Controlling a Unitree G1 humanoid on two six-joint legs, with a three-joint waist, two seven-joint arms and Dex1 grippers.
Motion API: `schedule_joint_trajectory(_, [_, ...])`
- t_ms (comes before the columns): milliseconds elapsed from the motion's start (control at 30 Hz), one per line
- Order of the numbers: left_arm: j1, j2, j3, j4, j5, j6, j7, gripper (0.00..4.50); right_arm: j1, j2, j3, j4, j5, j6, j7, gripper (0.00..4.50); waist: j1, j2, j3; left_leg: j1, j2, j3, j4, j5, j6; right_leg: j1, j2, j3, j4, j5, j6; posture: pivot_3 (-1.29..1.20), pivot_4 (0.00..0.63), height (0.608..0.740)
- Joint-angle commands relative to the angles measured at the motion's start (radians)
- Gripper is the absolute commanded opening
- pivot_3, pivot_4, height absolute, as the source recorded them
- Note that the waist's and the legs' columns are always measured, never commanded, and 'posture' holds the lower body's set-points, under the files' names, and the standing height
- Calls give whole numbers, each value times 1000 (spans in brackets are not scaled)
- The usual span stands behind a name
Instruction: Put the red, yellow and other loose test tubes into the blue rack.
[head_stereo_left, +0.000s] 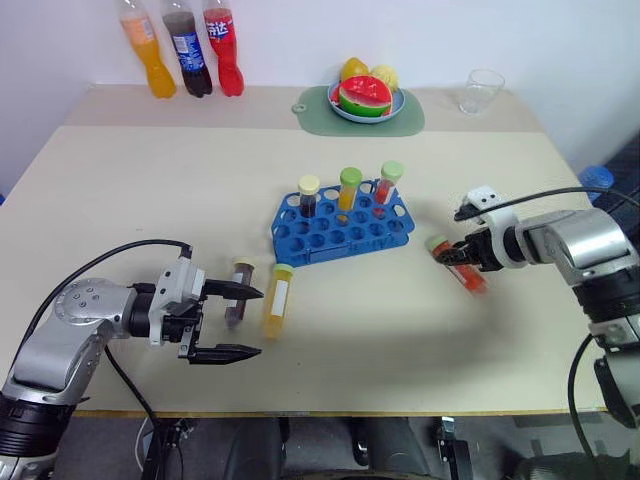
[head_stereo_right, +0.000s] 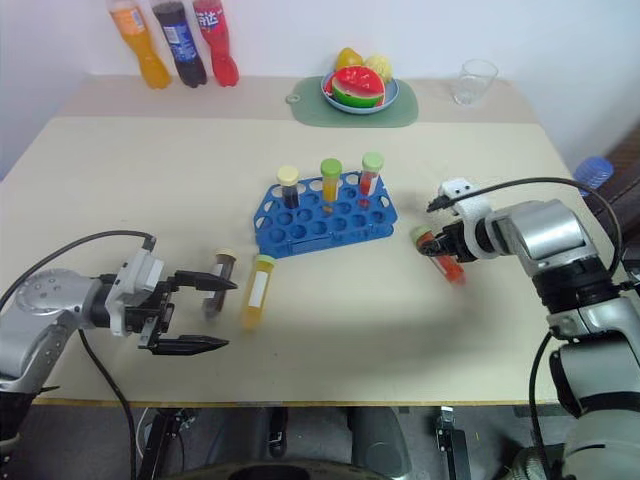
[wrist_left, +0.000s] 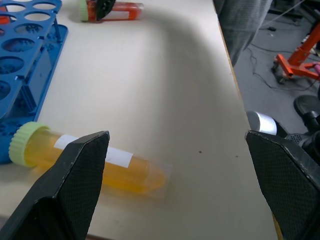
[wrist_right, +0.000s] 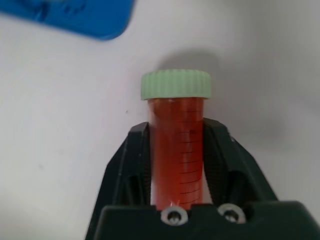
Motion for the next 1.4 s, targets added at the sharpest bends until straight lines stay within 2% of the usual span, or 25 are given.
schedule_joint_trajectory(33, [-13, 0, 13, -18, -11, -2, 10, 4500, 120, -36, -23, -94, -72, -158, -13, 1527, 3, -2, -1, 0, 0, 0, 0, 0, 0, 0, 0, 0, 0, 0, 0, 0, 150, 740])
schedule_joint_trajectory(67, [-14, -1, 11, -17, -10, -3, 12, 4500, 145, -39, -49, -117, -76, -188, -17, 1527, 4, -2, -1, 0, 0, 0, 0, 0, 0, 1, 0, 0, 0, 0, 0, 0, 150, 740])
schedule_joint_trajectory(167, [-22, -12, 4, -12, -11, -6, 22, 4500, 261, 9, -253, -258, 18, -294, -15, 1527, 5, -2, -1, 0, -1, 0, 0, 0, 0, 1, 0, 0, 0, 0, 1, 0, 150, 740])
schedule_joint_trajectory(233, [-27, -23, 2, -5, -10, -11, 30, 4500, 327, 95, -396, -358, 66, -338, -92, 1527, 3, -1, -1, -1, 0, 0, 0, 0, 0, 0, 0, 0, 0, 1, 1, 0, 150, 740])
schedule_joint_trajectory(400, [-48, -56, -19, 21, 8, -29, 47, 4500, 378, 338, -544, -492, 39, -508, -345, 1527, -1, 2, 0, 1, 1, 0, 0, 0, 0, 0, 2, 0, 2, 1, 2, 0, 150, 740])
schedule_joint_trajectory(533, [-76, -80, -34, 38, 14, -22, 56, 4500, 389, 450, -500, -531, -44, -659, -437, 1527, 2, 2, 0, 0, 0, 0, 0, 0, -1, 0, 2, 0, 2, 1, 2, 0, 150, 740])
schedule_joint_trajectory(833, [-116, -100, -46, 59, 15, -21, 69, 4500, 376, 630, -396, -349, -174, -1007, -514, 1527, -2, 2, 0, 0, 0, -1, 0, 0, -1, 0, 2, 0, 3, 1, 2, 0, 150, 740])
schedule_joint_trajectory(1167, [-97, -88, -14, 35, -6, -1, 96, 4500, 350, 750, -376, -126, -223, -1266, -577, 1527, -3, 3, 0, 0, 0, -1, 0, 1, -1, 0, 2, 0, 3, 1, 2, 0, 150, 740])
schedule_joint_trajectory(1400, [-88, -79, -3, 20, -16, 13, 110, 4500, 333, 801, -371, 0, -224, -1365, -599, 1527, -5, 3, 0, 1, 0, -1, 0, 1, -1, 0, 2, 0, 5, 1, 2, 0, 150, 740])
